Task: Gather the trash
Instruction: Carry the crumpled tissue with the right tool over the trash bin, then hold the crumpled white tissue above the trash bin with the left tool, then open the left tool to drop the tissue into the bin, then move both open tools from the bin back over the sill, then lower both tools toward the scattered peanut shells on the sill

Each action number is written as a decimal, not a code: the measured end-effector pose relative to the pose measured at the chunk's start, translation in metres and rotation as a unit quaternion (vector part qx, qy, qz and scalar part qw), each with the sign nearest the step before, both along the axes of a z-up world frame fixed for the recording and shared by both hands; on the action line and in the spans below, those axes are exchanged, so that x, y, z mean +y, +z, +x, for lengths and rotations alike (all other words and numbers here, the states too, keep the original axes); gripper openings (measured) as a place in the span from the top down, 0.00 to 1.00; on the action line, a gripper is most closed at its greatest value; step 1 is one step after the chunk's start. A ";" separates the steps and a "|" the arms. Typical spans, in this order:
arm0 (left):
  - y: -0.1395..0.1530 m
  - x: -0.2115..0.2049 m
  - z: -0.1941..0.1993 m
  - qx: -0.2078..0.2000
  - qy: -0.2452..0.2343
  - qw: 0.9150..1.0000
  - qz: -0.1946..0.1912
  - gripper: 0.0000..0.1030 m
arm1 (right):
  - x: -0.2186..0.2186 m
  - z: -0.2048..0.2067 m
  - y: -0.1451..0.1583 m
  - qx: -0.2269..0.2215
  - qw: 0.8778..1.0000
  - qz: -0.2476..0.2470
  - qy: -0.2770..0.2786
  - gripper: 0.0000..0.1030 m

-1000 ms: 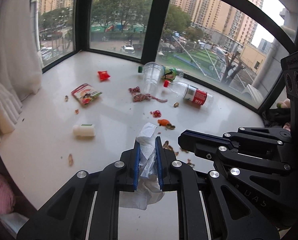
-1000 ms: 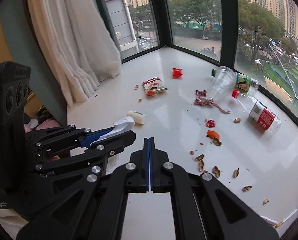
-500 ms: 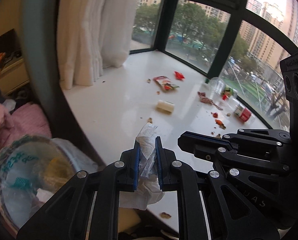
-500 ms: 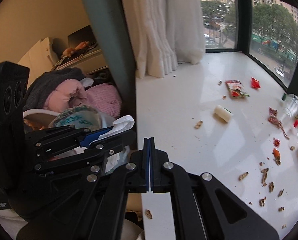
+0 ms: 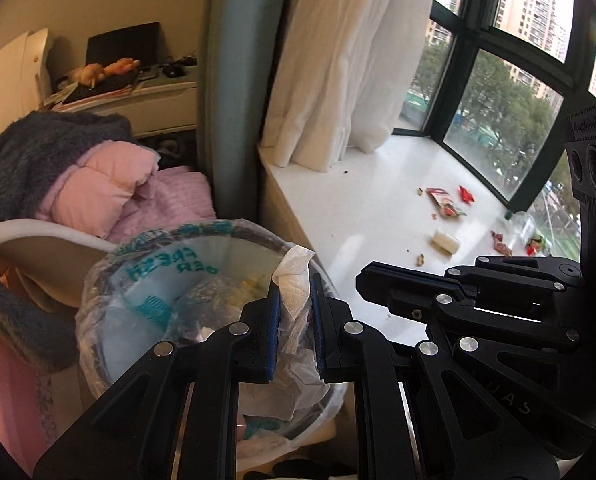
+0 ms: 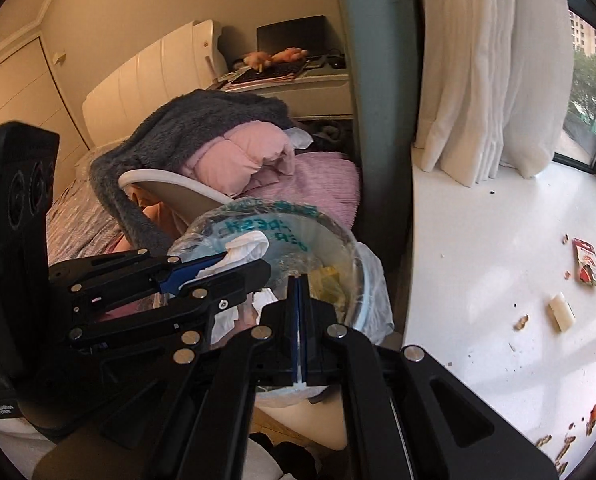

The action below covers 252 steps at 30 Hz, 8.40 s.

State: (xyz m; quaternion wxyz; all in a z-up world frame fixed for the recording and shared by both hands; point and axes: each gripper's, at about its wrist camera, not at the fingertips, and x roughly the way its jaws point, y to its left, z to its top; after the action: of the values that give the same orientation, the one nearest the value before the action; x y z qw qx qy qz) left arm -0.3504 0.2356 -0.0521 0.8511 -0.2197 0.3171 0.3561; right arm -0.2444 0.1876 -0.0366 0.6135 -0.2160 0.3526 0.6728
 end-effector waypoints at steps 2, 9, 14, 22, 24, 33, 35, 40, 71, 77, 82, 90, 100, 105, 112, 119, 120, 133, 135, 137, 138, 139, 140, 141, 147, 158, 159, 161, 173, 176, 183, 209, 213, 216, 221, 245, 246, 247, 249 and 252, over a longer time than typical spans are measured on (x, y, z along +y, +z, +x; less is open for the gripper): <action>0.001 0.006 -0.006 0.000 0.012 1.000 0.001 0.88 | 0.008 -0.005 0.001 -0.001 1.000 0.001 0.012 0.97; 0.002 0.019 -0.013 -0.005 0.037 0.999 0.001 0.88 | 0.026 -0.012 0.003 0.001 0.999 -0.001 0.032 0.97; -0.001 0.025 -0.015 -0.002 0.049 0.999 -0.002 0.88 | 0.035 -0.015 0.000 0.000 0.999 -0.008 0.041 0.97; -0.006 0.030 -0.017 0.006 0.058 0.998 -0.009 0.88 | 0.044 -0.017 -0.006 -0.004 0.999 -0.020 0.048 0.97; -0.007 0.032 -0.017 0.009 0.060 0.998 -0.009 0.88 | 0.046 -0.018 -0.007 -0.006 0.999 -0.021 0.049 0.97; -0.007 0.032 -0.017 0.022 0.070 0.997 0.000 0.88 | 0.049 -0.019 -0.010 -0.005 0.998 -0.023 0.050 0.97; -0.008 0.032 -0.015 0.026 0.070 0.997 -0.001 0.88 | 0.049 -0.018 -0.011 -0.004 0.998 -0.025 0.049 0.97; -0.009 0.032 -0.013 0.031 0.073 0.997 0.000 0.88 | 0.050 -0.017 -0.013 -0.004 0.999 -0.028 0.046 0.97; -0.018 0.031 -0.021 0.078 0.101 0.992 0.002 0.88 | 0.055 -0.030 -0.024 -0.015 0.996 -0.058 0.066 0.97; -0.017 0.032 -0.021 0.080 0.104 0.991 0.002 0.88 | 0.056 -0.032 -0.024 -0.016 0.996 -0.059 0.067 0.97; -0.017 0.031 -0.021 0.082 0.104 0.991 0.003 0.88 | 0.056 -0.032 -0.024 -0.017 0.996 -0.058 0.068 0.97; -0.020 0.039 -0.026 0.097 0.137 0.986 -0.010 0.59 | 0.054 -0.026 -0.025 -0.011 0.997 -0.061 0.054 0.97; -0.021 0.048 -0.042 0.085 0.178 0.980 -0.020 0.11 | 0.050 -0.017 -0.023 -0.008 0.999 -0.046 0.013 0.97; -0.019 0.046 -0.040 0.079 0.169 0.982 -0.015 0.11 | 0.051 -0.013 -0.022 -0.016 0.999 -0.046 0.001 0.97; -0.017 0.042 -0.037 0.075 0.161 0.984 -0.015 0.11 | 0.047 -0.008 -0.022 -0.016 0.999 -0.041 -0.011 0.97; -0.016 0.039 -0.038 0.070 0.159 0.985 -0.013 0.11 | 0.040 -0.003 -0.017 0.005 0.999 -0.021 -0.024 0.95; -0.015 0.038 -0.039 0.068 0.162 0.984 -0.013 0.11 | 0.040 -0.002 -0.018 0.004 0.999 -0.019 -0.033 0.92; -0.010 0.032 -0.027 0.069 0.139 0.988 0.004 0.11 | 0.027 0.013 -0.007 0.006 0.997 0.001 -0.072 0.30; -0.009 0.028 -0.020 0.074 0.124 0.989 0.017 0.11 | 0.025 0.017 -0.007 0.005 0.997 -0.002 -0.082 0.30; -0.009 0.026 -0.014 0.075 0.114 0.990 0.020 0.11 | 0.020 0.021 -0.007 0.008 0.995 0.000 -0.096 0.30; -0.009 0.025 -0.012 0.075 0.112 0.991 0.019 0.11 | 0.017 0.024 -0.008 0.009 0.995 0.000 -0.103 0.30; -0.009 0.025 -0.010 0.076 0.110 0.991 0.017 0.11 | 0.013 0.027 -0.008 0.008 0.994 0.000 -0.111 0.30; -0.010 0.024 -0.007 0.077 0.109 0.991 0.017 0.11 | 0.010 0.030 -0.008 0.008 0.993 -0.002 -0.117 0.30; -0.010 0.023 -0.005 0.077 0.109 0.991 0.018 0.11 | 0.007 0.034 -0.009 0.009 0.992 -0.004 -0.126 0.30; -0.011 0.014 0.018 0.080 0.083 0.993 0.024 0.11 | -0.017 0.054 -0.009 0.009 0.985 -0.006 -0.170 0.30; -0.013 -0.016 0.079 0.081 -0.011 0.996 0.038 0.11 | -0.070 0.096 -0.011 0.007 0.964 -0.016 -0.266 0.30; -0.013 -0.019 0.085 0.081 -0.020 0.996 0.039 0.11 | -0.075 0.099 -0.011 0.007 0.962 -0.017 -0.274 0.30; -0.015 -0.027 0.098 0.081 -0.043 0.995 0.038 0.11 | -0.088 0.107 -0.011 0.010 0.957 -0.018 -0.290 0.30; -0.027 -0.091 0.188 0.077 -0.202 0.976 0.036 0.11 | -0.182 0.155 -0.017 0.012 0.902 -0.034 -0.431 0.30; -0.030 -0.111 0.210 0.077 -0.242 0.967 0.037 0.11 | -0.205 0.164 -0.018 0.015 0.884 -0.037 -0.466 0.30; -0.034 -0.155 0.257 0.076 -0.337 0.937 0.043 0.11 | -0.252 0.186 -0.024 0.024 0.839 -0.043 -0.542 0.30; -0.089 -0.236 0.365 0.130 -0.500 0.854 0.061 0.11 | -0.330 0.249 -0.074 0.066 0.757 -0.103 -0.642 0.30; -0.112 -0.237 0.379 0.151 -0.499 0.852 0.036 0.11 | -0.340 0.257 -0.088 0.080 0.746 -0.116 -0.651 0.30; -0.127 -0.234 0.389 0.167 -0.491 0.855 0.019 0.11 | -0.350 0.264 -0.104 0.095 0.736 -0.128 -0.658 0.30; -0.139 -0.241 0.408 0.173 -0.494 0.852 -0.012 0.11 | -0.362 0.274 -0.130 0.123 0.725 -0.145 -0.662 0.30; -0.192 -0.259 0.457 0.221 -0.500 0.836 -0.043 0.11 | -0.387 0.315 -0.183 0.163 0.699 -0.174 -0.674 0.30; -0.191 -0.258 0.457 0.217 -0.499 0.838 -0.046 0.11 | -0.387 0.314 -0.183 0.162 0.699 -0.175 -0.674 0.30; -0.191 -0.257 0.457 0.213 -0.498 0.839 -0.047 0.11 | -0.386 0.314 -0.183 0.160 0.700 -0.176 -0.674 0.30; -0.191 -0.257 0.456 0.211 -0.499 0.839 -0.046 0.11 | -0.385 0.313 -0.183 0.157 0.701 -0.177 -0.673 0.30; -0.190 -0.256 0.453 0.204 -0.507 0.836 -0.043 0.11 | -0.383 0.309 -0.183 0.151 0.701 -0.174 -0.674 0.30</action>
State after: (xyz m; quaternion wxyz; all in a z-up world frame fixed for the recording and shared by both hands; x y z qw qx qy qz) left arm 0.1023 -0.0209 -0.2424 0.8181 0.0129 0.5656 -0.1032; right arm 0.0646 -0.1959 -0.2199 0.7930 0.0811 0.6031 0.0295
